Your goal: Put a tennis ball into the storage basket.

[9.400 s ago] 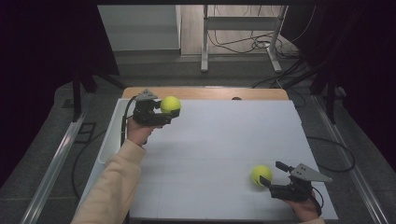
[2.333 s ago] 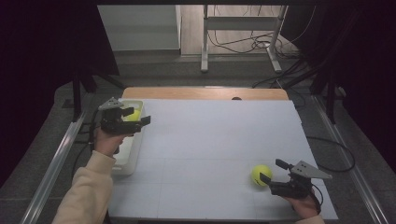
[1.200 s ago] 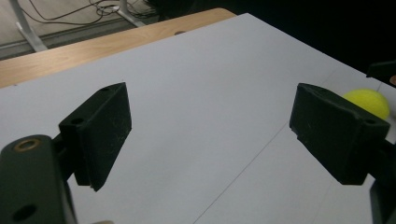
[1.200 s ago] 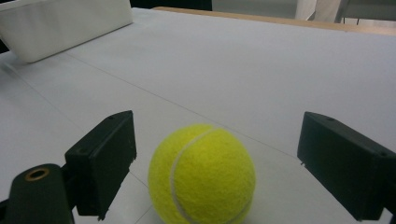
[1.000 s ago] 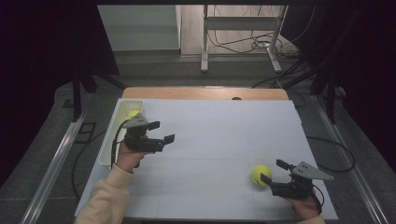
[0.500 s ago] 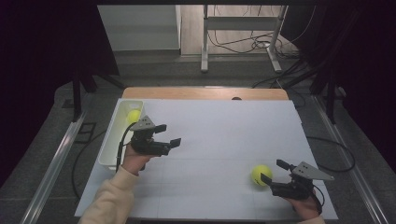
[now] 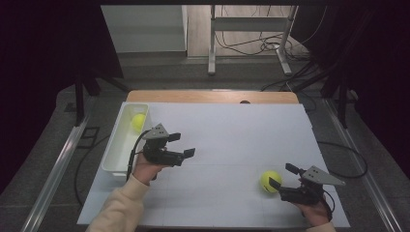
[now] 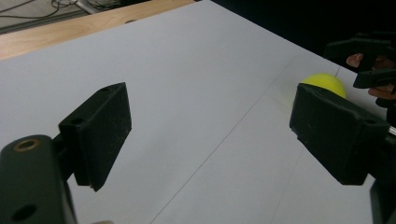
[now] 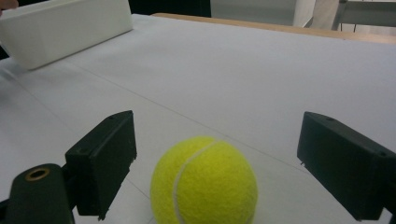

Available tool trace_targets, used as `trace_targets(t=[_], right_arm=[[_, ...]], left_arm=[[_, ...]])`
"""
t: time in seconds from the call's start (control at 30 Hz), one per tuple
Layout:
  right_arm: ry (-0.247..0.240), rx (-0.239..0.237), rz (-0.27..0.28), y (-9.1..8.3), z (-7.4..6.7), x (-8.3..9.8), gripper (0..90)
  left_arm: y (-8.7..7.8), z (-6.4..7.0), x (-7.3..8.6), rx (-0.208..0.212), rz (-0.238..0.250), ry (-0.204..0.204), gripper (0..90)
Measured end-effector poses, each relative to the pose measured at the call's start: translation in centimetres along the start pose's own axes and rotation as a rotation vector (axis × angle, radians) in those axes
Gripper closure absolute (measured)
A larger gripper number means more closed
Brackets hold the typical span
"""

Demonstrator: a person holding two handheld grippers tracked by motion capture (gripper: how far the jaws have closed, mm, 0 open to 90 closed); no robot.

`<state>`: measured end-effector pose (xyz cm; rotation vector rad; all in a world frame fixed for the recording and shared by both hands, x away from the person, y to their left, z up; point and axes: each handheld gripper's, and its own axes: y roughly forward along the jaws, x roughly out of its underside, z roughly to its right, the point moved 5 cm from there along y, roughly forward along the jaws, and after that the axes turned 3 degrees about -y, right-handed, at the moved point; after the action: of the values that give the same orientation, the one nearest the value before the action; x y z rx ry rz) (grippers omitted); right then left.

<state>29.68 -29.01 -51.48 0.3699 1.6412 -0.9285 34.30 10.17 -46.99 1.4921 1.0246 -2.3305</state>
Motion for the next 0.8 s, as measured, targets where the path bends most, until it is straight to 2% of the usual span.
trace_targets(t=[0.1,0.23,0.27,0.6,0.8], right_arm=[[-0.006,-0.007,-0.011,0.0,-0.1,0.3,12.4],[0.0,-0.006,-0.005,-0.1,0.0,0.3,12.5],[-0.002,-0.007,-0.006,-0.1,-0.1,0.3,12.5],[-0.01,-0.008,-0.007,0.1,-0.2,0.2,12.5],[-0.013,-0.008,-0.007,0.0,-0.2,0.2,12.5]], left_arm=[[0.2,0.1,-0.1,0.009,0.002,-0.003,13.6],[0.9,0.2,0.2,0.011,-0.021,0.001,13.5],[1.1,0.5,0.3,0.012,-0.03,0.014,13.5],[1.9,1.6,0.5,0.044,-0.035,0.022,13.5],[3.6,2.9,1.1,0.078,-0.064,0.044,13.5]])
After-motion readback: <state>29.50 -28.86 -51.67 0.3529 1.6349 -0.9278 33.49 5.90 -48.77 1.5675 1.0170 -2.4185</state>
